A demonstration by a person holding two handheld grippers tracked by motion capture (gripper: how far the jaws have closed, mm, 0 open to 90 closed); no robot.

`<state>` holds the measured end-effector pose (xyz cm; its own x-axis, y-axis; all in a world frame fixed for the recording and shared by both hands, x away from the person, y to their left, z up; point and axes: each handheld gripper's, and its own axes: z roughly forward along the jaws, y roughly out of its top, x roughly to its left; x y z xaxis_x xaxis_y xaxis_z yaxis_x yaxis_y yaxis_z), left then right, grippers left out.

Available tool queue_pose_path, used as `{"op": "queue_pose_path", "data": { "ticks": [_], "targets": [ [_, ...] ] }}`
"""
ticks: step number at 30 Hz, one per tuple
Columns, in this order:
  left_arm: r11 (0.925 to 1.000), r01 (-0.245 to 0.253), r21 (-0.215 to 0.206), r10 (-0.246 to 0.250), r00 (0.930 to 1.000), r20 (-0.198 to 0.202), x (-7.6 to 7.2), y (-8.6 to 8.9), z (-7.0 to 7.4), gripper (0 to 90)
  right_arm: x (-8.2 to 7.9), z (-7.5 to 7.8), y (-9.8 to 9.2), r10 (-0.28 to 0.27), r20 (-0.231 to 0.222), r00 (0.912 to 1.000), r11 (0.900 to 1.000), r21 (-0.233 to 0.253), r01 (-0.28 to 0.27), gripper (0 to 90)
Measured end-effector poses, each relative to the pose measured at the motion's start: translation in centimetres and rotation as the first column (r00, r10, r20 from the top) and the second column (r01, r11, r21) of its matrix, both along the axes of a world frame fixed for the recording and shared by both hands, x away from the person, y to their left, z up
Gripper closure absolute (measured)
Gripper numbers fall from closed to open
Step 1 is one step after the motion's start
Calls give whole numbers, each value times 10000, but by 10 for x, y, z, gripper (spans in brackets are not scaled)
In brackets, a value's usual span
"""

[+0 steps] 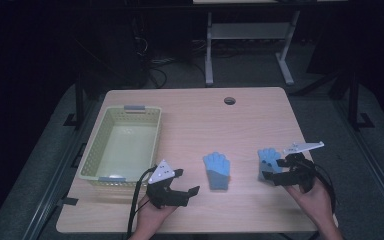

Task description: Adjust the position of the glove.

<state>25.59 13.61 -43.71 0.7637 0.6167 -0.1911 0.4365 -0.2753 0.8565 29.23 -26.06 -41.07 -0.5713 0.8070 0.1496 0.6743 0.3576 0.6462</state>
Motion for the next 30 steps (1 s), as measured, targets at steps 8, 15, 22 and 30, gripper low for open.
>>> {"op": "queue_pose_path", "data": {
  "ticks": [8, 15, 22, 30],
  "targets": [
    [10000, -87, -43, 87, 10000, 12, 0, 3, 1, 167, 18, 14, 1, 36, 22, 10000, 9998, -172, -36, 254],
    [10000, -73, -65, 73, 10000, -27, 3, 3, 0, 167, 39, 22, 6, 150, -359, 9992, 9990, -426, -165, 278],
    [9998, -134, -176, 136, 9999, 75, 2, 4, 3, 167, 53, 11, 10, 66, -883, 9961, 9959, -887, -144, 306],
    [9996, -173, -228, 173, 9998, -11, 2, 4, 1, 167, 67, -1, 2, -411, -1573, 9867, 9937, -1096, 240, 350]
  ]
}}
